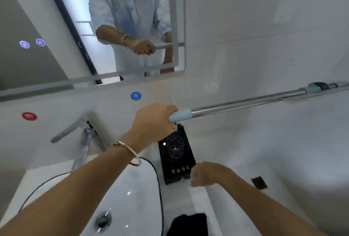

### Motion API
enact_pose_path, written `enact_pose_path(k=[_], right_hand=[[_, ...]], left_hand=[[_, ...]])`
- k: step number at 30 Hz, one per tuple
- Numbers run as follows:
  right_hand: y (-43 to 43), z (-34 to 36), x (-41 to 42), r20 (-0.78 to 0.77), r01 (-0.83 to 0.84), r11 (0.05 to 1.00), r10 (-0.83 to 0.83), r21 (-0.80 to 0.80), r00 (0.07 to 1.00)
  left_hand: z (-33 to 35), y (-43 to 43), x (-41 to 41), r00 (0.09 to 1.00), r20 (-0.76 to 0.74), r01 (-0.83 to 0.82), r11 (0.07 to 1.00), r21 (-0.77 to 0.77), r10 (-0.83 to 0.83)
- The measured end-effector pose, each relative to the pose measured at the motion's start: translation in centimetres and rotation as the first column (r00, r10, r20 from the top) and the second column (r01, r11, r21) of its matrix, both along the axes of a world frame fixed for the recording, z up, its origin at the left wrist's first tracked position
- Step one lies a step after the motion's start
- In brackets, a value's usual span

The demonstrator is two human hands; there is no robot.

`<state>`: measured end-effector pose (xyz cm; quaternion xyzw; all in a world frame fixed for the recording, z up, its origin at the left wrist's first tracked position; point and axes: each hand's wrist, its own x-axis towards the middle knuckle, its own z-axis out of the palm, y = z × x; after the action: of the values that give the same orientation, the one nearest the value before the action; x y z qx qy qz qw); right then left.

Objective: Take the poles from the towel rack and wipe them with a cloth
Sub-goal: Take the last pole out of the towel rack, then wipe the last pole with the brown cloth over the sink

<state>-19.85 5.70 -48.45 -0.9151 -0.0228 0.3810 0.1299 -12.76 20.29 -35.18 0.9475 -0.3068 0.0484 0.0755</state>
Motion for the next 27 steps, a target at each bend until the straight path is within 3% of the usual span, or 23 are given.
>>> enact_pose_path(k=[4,7,9,14,20,24,27], right_hand=[[3.6,-9.5,-4.6,-0.181,0.211,0.972,-0.191,0.101,0.965],[7.0,-14.7,-8.1,-0.274,0.293,0.955,-0.269,0.048,0.923],[9.0,-17.0,-10.2,-0.205,0.317,0.948,-0.313,-0.014,0.927],[11.0,-18.7,-12.9,0.142,0.356,0.930,-0.342,-0.093,0.929],[12.6,-14.3,-12.3,0.252,0.468,0.884,-0.455,0.011,0.854],[12.9,-8.9,-13.0,0.315,0.467,0.884,-0.439,-0.016,0.841],[12.7,-4.6,-14.0,0.398,0.529,0.849,-0.489,0.010,0.776]], left_hand=[[-7.2,4.4,-2.3,0.989,-0.144,-0.017,0.998,0.054,0.025],[-11.5,7.7,-3.5,0.974,-0.219,-0.034,0.997,0.071,0.049],[-13.7,9.8,-4.5,0.964,-0.256,-0.052,0.996,0.074,0.070],[-16.3,15.2,-6.4,0.952,-0.285,-0.083,0.992,0.093,0.107],[-16.9,19.9,-7.0,0.948,-0.295,-0.105,0.992,0.063,0.119],[-16.6,21.2,-6.7,0.948,-0.306,-0.080,0.996,0.039,0.089],[-16.1,21.6,-6.5,0.944,-0.323,-0.065,0.998,0.010,0.065]])
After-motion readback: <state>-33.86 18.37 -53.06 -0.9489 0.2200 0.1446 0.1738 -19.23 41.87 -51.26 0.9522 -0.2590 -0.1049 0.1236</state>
